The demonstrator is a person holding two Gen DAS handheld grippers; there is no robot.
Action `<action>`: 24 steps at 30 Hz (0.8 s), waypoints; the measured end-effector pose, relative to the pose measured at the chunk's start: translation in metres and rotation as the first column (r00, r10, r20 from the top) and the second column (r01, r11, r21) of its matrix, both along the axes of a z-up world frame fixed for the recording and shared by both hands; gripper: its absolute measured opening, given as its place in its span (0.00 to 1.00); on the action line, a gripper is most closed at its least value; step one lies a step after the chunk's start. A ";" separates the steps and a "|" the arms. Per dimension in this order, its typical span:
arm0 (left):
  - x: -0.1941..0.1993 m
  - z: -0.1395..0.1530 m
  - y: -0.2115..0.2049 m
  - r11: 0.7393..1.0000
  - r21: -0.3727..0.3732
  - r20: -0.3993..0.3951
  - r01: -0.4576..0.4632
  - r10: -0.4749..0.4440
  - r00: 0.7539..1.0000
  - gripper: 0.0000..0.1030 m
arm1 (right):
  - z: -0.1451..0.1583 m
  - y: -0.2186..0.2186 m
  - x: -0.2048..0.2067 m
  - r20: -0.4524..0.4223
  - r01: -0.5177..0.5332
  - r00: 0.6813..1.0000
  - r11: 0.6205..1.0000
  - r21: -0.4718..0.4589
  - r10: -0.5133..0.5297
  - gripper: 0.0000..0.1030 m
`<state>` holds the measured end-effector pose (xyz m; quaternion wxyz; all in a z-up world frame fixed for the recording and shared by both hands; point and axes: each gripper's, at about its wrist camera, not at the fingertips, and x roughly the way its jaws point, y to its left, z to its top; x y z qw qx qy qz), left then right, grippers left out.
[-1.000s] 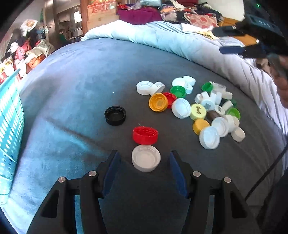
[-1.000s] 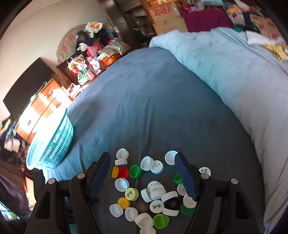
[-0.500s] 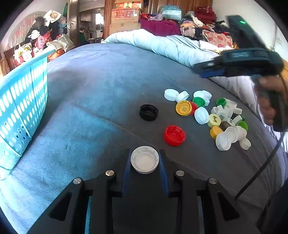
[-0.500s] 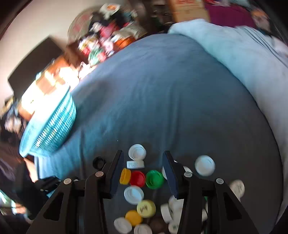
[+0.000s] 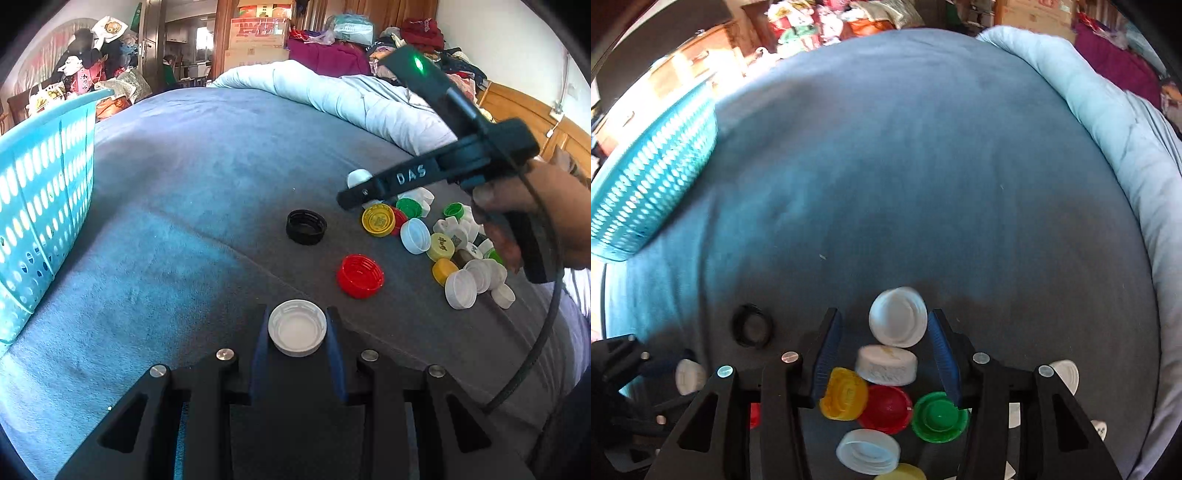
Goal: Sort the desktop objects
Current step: 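Grasp a white cap with the left tool while the right grasps a date-printed white cap, then carry both held white caps over to the light-blue basket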
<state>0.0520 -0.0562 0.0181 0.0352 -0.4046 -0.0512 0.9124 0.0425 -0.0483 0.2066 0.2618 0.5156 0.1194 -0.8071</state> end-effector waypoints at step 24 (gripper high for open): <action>0.010 0.043 -0.007 0.998 0.005 -0.057 -0.055 0.056 0.997 0.30 | 0.124 0.018 0.069 -0.394 -0.070 0.919 0.978 -0.196 -0.014 0.32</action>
